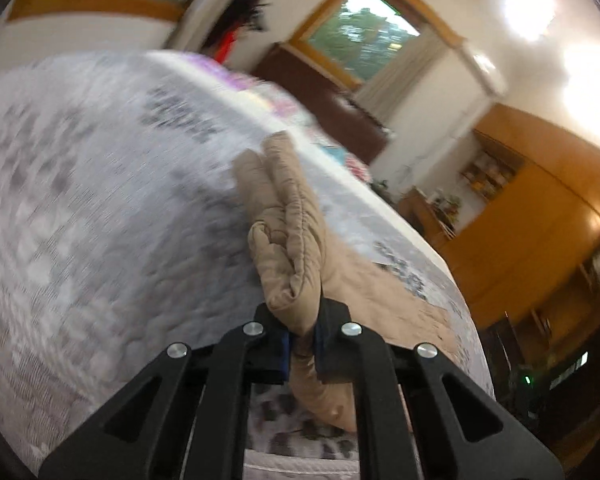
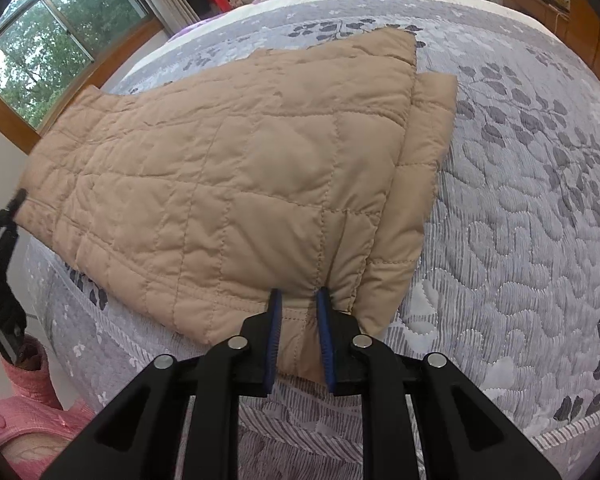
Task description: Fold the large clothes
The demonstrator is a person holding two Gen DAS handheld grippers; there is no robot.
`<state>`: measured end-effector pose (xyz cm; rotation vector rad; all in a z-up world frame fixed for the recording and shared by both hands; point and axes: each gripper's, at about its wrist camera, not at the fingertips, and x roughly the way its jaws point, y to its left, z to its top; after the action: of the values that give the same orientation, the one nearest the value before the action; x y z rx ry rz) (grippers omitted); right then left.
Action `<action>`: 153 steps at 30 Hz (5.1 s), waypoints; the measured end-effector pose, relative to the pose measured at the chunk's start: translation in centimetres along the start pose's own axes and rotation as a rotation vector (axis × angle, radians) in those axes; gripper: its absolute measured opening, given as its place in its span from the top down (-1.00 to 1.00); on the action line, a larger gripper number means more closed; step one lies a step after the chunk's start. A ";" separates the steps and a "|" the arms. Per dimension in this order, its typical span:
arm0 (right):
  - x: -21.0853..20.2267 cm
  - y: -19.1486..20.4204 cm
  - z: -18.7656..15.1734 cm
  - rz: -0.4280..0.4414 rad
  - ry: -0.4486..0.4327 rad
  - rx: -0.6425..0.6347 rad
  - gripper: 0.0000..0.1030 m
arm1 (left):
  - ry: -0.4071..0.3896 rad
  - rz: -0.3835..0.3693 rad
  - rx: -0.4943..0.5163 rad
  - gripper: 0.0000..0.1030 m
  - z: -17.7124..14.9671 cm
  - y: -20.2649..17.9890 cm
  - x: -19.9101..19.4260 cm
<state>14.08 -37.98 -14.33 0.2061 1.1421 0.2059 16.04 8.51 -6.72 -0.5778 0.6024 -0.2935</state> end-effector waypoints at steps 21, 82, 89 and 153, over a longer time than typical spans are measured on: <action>0.0 0.1 0.4 -0.015 0.023 0.026 0.68 | 0.265 -0.250 0.433 0.87 -5.1 -14.8 8.4; -2.5 6.8 10.7 0.150 0.030 0.011 -0.67 | 0.385 0.107 0.375 0.42 -0.8 -9.3 16.0; 2.0 7.5 11.8 0.166 0.152 0.043 -0.67 | 0.400 0.106 0.405 0.42 -1.5 -9.0 17.2; 0.4 -3.6 2.9 0.092 -0.101 0.105 0.51 | 0.529 -0.067 0.590 0.40 -10.0 -14.9 21.5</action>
<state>17.13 -41.50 -14.49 0.3584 1.0445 0.2147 25.51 -16.68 -14.34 0.0610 0.9574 -0.6696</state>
